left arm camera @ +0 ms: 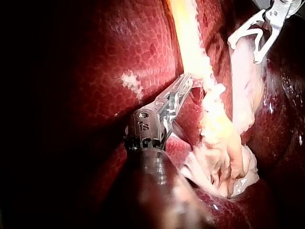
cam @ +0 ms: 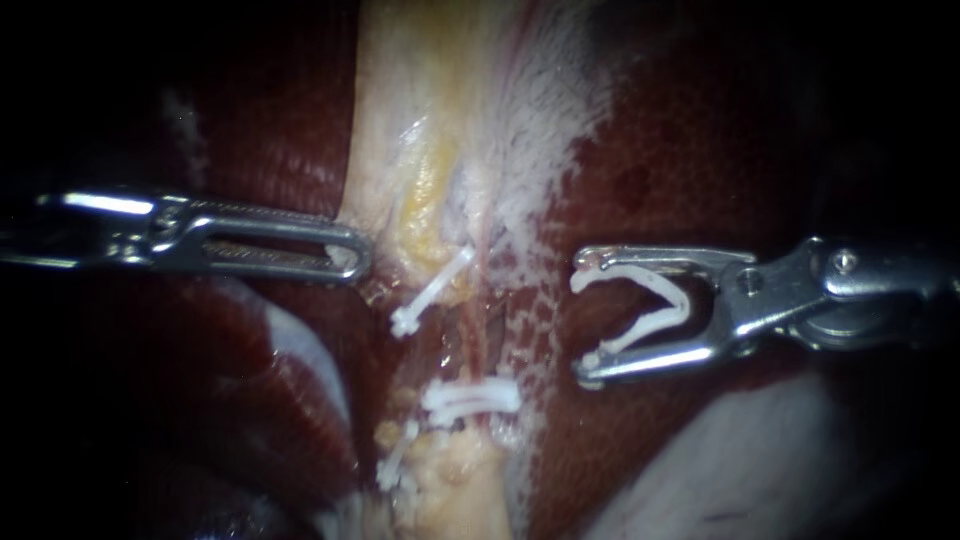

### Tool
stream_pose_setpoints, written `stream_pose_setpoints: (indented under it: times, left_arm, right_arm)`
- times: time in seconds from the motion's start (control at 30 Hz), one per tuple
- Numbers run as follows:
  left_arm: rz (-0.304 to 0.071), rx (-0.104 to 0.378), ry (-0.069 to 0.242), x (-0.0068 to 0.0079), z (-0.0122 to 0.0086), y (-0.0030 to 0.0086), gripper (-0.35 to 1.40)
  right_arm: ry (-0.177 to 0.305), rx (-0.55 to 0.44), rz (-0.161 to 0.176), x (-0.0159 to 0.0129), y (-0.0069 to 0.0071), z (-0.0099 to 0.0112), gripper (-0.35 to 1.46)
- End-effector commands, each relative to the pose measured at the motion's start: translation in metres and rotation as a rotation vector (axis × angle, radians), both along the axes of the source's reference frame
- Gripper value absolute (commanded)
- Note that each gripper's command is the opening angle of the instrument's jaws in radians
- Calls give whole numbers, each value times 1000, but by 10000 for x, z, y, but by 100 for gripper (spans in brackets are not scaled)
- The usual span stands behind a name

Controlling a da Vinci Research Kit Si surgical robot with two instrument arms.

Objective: Clipping third clip right tube

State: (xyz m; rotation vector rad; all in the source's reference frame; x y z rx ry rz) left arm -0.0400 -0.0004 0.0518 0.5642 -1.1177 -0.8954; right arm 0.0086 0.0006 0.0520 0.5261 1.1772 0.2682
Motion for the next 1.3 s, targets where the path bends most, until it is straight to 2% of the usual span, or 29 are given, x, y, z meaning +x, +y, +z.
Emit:
stream_pose_setpoints:
  times: [0.03, 0.2, 0.4, 0.47, 0.63, 0.77, 0.87, 1.0, 1.3]
  left_arm:
    - [0, 0, 0, 1, -1, 0, -35]
    - [4, 5, -4, 10, -5, 7, -35]
    - [-14, 12, 7, 32, -21, 27, -35]
    - [-23, 17, 17, 42, -31, 35, -35]
    - [-45, 13, 6, 57, -59, 49, -35]
    - [-50, -4, -2, 57, -84, 49, -35]
    - [-57, -15, -4, 53, -103, 43, -35]
    - [-58, -19, -10, 47, -117, 37, -35]
    - [-52, -18, -15, 44, -119, 34, -35]
  right_arm:
    - [-1, -2, 0, 1, -2, 2, 60]
    - [2, 12, -15, 15, -20, 22, 60]
    - [-12, 63, -14, 33, -39, 54, 60]
    - [-17, 76, -9, 37, -42, 62, 60]
    - [-28, 99, 1, 47, -38, 79, 60]
    - [-33, 111, 7, 54, -32, 86, 60]
    - [-32, 112, 6, 62, -30, 90, 60]
    - [-30, 117, -2, 74, -30, 92, 60]
    - [-23, 119, -18, 103, -31, 91, 60]
